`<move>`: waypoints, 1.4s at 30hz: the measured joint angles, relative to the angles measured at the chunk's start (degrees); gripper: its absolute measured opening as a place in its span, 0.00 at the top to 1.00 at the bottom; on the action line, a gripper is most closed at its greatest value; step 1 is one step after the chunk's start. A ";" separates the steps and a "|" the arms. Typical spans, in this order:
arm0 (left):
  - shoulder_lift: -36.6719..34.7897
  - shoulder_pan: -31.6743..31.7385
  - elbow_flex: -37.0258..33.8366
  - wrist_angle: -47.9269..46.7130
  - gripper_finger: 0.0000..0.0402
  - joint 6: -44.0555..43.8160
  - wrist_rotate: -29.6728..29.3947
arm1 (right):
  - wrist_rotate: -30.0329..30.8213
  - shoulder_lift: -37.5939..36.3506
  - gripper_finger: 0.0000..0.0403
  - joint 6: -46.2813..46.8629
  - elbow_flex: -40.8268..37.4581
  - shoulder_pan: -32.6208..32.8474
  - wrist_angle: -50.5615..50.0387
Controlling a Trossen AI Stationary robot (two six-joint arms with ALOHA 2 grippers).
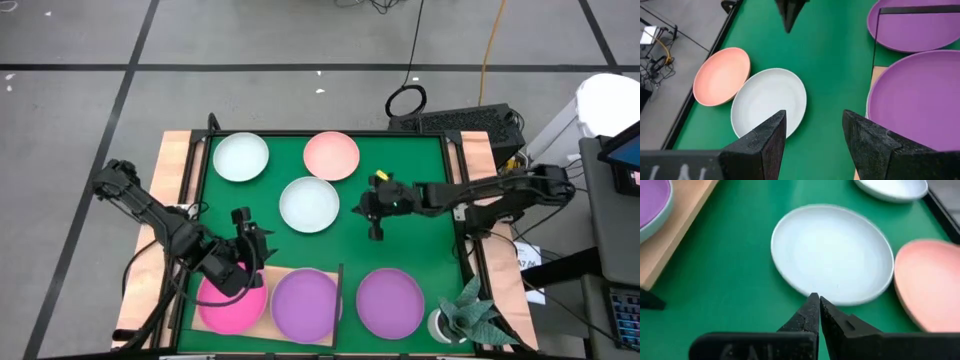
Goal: Place and stack plates onto a shelf
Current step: Stack the bottom white plate on top of the pink plate on the shelf
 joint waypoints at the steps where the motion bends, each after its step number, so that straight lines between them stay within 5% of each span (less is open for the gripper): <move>1: 0.02 0.31 -0.36 0.57 0.50 0.21 0.00 | -1.78 1.12 1.00 -1.44 0.00 -1.08 1.89; 14: 0.00 0.00 -3.35 2.02 0.50 -5.63 1.20 | -8.43 18.04 0.94 -20.38 0.06 -5.74 18.93; 25: 0.00 -0.96 -4.25 2.00 0.50 -8.14 2.49 | -15.01 27.74 0.73 -21.32 6.63 -7.26 20.28; 42: -0.02 -2.04 -4.25 2.82 0.50 -5.13 2.49 | -14.62 29.01 0.77 -19.45 6.78 -5.77 18.34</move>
